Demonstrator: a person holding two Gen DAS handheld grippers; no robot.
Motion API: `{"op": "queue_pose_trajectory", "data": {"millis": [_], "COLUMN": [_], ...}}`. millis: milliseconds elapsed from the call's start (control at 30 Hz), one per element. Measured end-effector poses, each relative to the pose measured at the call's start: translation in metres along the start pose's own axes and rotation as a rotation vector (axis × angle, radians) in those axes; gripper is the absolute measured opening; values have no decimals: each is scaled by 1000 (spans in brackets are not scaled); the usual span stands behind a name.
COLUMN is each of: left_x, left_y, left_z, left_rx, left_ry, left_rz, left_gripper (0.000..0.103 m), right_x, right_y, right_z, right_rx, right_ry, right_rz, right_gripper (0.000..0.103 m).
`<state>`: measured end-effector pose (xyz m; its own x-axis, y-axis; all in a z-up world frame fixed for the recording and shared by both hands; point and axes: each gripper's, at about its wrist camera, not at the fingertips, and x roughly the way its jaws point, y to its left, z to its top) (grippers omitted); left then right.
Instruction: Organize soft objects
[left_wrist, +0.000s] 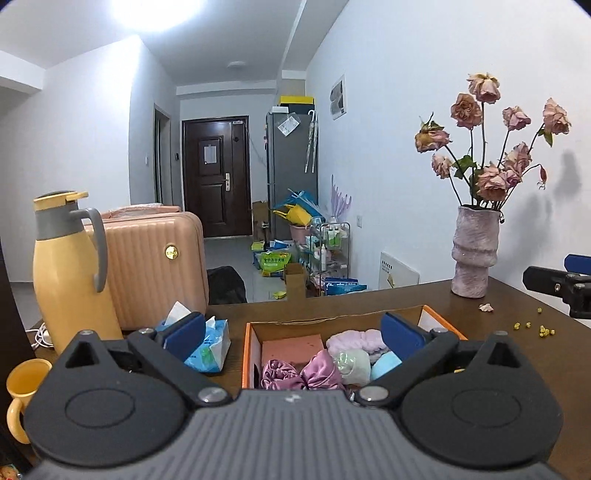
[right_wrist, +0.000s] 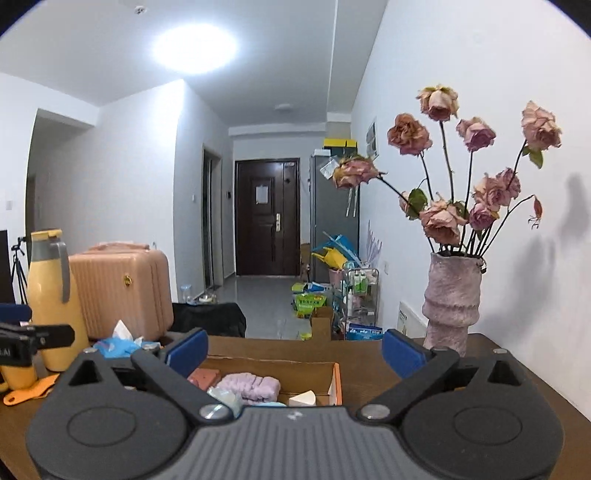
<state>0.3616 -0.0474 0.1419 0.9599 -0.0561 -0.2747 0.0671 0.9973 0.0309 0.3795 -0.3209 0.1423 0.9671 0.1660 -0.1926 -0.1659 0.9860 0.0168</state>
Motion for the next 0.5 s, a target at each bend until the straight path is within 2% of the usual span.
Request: {"op": "queue_pose_trajectory", "data": {"millis": [233,400,500], "left_x": [-41,-90,-130], "left_y": [5,12,15], "left_z": [-10,-45,-75], "left_rx": [-22,-12,15], "left_ry": [-41,-23,-58], "left_rz": [7,6,20], "left_gripper": [103,103,103], "right_x": [-32,-79,-117], "right_y": [15,24,35], "right_z": [-9,-40,-67], "right_rx": [0,25,27], "right_ry": [-28,5,29], "right_rz": [8,41,54], "right_gripper": [101,102,102]}}
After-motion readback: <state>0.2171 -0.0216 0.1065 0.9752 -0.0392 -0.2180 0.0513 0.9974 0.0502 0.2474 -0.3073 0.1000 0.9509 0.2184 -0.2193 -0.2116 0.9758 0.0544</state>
